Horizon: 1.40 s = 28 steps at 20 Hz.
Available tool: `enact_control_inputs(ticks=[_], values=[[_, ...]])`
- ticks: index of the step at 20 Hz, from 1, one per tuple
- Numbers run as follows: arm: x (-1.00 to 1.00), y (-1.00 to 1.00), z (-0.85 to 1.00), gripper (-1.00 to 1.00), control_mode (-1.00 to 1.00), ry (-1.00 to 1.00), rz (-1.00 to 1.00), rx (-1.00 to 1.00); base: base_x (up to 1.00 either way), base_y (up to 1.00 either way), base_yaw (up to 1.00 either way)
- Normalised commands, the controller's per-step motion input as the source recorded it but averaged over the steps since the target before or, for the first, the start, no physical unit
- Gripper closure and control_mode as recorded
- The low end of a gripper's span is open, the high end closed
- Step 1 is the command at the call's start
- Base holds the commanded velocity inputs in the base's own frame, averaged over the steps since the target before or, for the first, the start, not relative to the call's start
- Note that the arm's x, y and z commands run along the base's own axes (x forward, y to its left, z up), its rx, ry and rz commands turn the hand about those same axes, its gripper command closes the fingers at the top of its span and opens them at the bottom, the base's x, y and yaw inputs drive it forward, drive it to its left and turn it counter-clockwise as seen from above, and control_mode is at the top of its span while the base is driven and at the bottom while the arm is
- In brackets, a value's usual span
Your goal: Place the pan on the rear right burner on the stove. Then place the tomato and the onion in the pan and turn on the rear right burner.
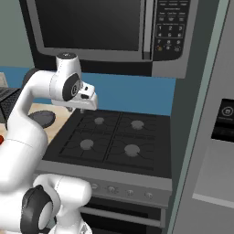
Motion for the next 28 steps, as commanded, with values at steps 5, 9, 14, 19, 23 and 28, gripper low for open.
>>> enact_control_inputs(ticks=[5,9,14,19,23,28], values=[[-0.05,0.14,0.00,-1.00,-1.00,0.00,0.00,0.00,0.00,0.00,0.00],[-0.07,0.31,0.00,-1.00,-1.00,0.00,0.00,0.00,0.00,0.00,0.00],[-0.06,0.39,0.00,-1.00,-1.00,0.00,0.00,0.00,0.00,0.00,0.00],[-0.12,0.43,0.00,-1.00,-1.00,0.00,0.00,0.00,0.00,0.00,0.00],[-0.15,0.44,0.00,-1.00,-1.00,0.00,0.00,0.00,0.00,0.00,0.00],[-0.17,0.44,-0.02,-1.00,-1.00,0.00,0.00,0.00,0.00,0.00,0.00]])
